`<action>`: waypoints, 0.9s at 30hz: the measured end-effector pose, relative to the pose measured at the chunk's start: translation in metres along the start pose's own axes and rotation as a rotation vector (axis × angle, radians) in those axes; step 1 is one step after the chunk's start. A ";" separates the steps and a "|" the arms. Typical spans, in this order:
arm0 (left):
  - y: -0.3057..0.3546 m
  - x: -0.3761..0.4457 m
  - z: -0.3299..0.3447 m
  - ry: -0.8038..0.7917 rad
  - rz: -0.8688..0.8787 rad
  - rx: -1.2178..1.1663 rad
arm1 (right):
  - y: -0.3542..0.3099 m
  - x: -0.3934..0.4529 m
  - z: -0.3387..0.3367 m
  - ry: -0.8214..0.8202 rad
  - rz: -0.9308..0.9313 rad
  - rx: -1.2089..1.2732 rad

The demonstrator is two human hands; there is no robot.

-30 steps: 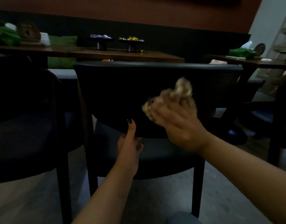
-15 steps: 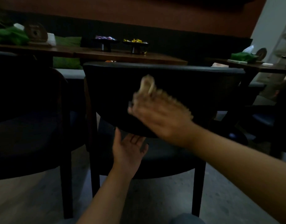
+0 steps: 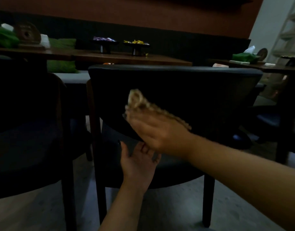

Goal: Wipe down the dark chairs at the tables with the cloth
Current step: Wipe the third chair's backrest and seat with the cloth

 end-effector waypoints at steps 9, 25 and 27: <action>0.021 -0.005 -0.019 -0.059 -0.051 0.118 | 0.025 0.008 -0.025 0.147 0.131 0.050; 0.077 -0.075 -0.154 0.948 0.331 0.333 | -0.143 0.019 0.154 -0.171 0.905 0.917; 0.067 -0.073 -0.163 0.946 0.212 0.228 | -0.160 0.039 0.175 -0.297 0.898 0.853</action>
Point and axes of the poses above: each hand's wrist, its own x-axis towards the middle knuckle, its own z-axis out of the palm, y = z × x, the point moved 4 cm from there along x, towards the middle knuckle, and after that the axes turned 13 degrees about -z, right-handed, at the moved point
